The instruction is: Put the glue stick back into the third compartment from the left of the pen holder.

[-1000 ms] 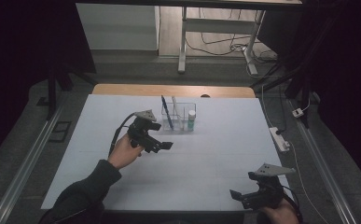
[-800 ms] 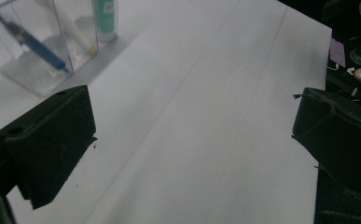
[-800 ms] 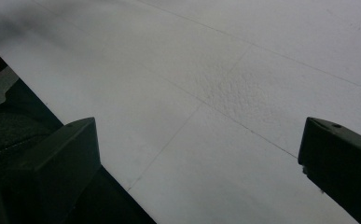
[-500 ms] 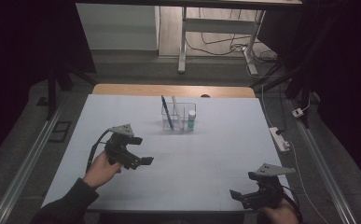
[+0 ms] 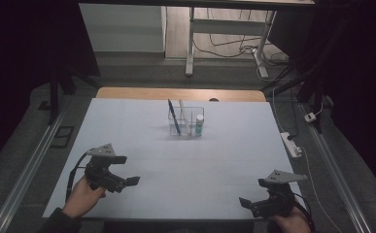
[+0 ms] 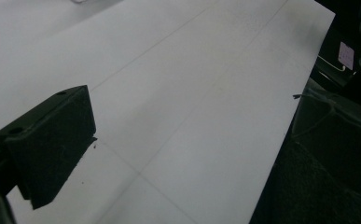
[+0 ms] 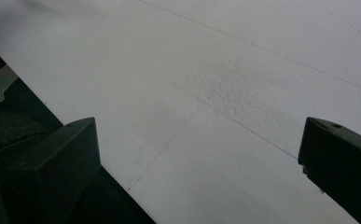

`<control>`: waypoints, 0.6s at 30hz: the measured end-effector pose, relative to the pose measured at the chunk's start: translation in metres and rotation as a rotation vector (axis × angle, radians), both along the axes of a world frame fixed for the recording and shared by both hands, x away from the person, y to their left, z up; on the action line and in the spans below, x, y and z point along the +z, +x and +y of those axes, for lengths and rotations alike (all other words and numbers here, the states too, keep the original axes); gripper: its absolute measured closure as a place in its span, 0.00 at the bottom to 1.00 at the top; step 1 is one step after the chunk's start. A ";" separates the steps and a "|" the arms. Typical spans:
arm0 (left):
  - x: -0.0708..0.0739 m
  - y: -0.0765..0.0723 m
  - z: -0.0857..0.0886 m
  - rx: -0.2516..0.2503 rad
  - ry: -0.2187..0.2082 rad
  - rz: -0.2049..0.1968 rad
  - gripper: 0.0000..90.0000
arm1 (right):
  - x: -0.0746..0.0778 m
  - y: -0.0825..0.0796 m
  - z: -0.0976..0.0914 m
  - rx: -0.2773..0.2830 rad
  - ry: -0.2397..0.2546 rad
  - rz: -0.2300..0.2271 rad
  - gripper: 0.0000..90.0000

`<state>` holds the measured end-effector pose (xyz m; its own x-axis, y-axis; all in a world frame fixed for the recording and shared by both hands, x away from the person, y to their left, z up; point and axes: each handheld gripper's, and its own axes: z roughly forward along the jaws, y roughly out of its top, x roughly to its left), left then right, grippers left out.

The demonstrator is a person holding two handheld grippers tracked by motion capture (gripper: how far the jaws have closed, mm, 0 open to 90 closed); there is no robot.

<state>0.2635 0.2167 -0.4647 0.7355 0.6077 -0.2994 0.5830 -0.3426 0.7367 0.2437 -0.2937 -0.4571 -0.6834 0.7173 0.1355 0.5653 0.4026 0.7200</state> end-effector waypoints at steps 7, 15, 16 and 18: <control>-0.003 -0.025 0.018 0.068 0.004 -0.008 0.00 | 0.000 0.000 0.000 0.000 0.002 0.000 0.00; -0.005 -0.050 0.038 0.144 0.017 -0.022 0.00 | 0.000 0.000 0.000 -0.002 0.001 -0.003 0.00; -0.006 -0.053 0.040 0.153 0.021 -0.022 0.00 | 0.000 0.000 0.000 -0.002 0.001 -0.003 0.00; -0.007 -0.057 0.045 0.170 0.026 -0.017 0.00 | 0.000 0.000 0.000 -0.004 0.001 -0.001 0.00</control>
<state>0.2061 0.2612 -0.4720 0.6266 0.7310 -0.2704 0.6214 -0.2591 0.7394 0.2436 -0.2939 -0.4571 -0.6808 0.7200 0.1349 0.5659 0.4000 0.7209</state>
